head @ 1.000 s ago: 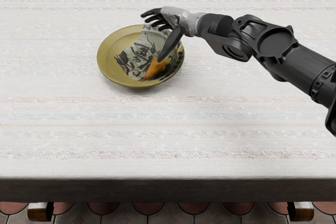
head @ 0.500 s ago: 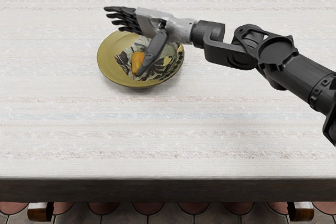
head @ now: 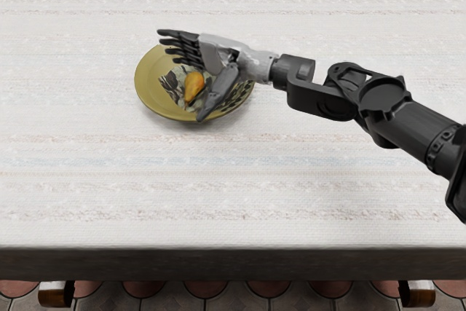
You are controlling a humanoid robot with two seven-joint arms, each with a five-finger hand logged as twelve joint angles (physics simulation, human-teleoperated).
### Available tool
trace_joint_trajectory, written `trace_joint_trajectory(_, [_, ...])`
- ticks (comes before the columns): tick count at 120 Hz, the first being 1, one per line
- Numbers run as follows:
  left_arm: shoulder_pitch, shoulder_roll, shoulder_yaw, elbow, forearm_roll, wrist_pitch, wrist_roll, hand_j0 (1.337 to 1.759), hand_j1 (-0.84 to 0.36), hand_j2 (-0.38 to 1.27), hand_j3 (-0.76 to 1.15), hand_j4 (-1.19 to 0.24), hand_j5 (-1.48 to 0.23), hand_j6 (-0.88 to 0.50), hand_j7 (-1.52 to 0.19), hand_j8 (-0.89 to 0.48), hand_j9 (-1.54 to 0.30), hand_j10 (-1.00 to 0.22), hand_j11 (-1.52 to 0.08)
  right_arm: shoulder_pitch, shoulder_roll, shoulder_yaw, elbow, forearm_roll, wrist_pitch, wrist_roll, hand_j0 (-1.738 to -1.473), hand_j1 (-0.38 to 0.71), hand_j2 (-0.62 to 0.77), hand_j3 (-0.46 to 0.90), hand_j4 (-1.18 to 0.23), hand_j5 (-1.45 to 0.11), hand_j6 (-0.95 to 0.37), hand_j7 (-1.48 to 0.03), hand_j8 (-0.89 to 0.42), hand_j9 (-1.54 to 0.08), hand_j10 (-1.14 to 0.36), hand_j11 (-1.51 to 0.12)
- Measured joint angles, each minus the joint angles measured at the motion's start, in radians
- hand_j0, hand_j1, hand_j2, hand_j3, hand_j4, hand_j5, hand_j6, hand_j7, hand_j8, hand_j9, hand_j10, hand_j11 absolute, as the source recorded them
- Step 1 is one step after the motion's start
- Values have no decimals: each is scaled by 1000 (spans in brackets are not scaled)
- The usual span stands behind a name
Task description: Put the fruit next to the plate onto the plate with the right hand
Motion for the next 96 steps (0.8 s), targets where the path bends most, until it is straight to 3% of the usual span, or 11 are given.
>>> trace_joint_trajectory(17, [1, 0, 0, 0, 0, 0, 0, 1658, 326, 4, 0, -19, -25, -19, -25, -19, -25, -19, -25, -48, -17, 38, 133, -2, 0, -11, -1658, -349, 2, 0, -2, -1, -2, -1, -1, -1, -1, -1])
trace_joint_trajectory(33, [0, 0, 0, 0, 0, 0, 0, 1658, 326, 4, 0, -19, -25, -19, -25, -19, -25, -19, -25, -80, -59, 60, 193, -3, 0, -19, -1658, -349, 2, 0, -1, -1, -1, 0, -1, 0, -1, 0])
trace_joint_trajectory(71, [1, 0, 0, 0, 0, 0, 0, 1658, 326, 4, 0, -19, -25, -19, -25, -19, -25, -19, -25, -203, -342, 157, 413, -9, 0, -27, -1658, -349, 2, 0, 0, 0, 0, 0, 0, 0, 0, 0])
trace_joint_trajectory(96, [1, 0, 0, 0, 0, 0, 0, 1658, 326, 4, 0, -19, -25, -19, -25, -19, -25, -19, -25, -325, -481, 275, 461, -10, 0, -39, -1658, -349, 2, 0, 0, 0, 0, 0, 0, 0, 0, 0])
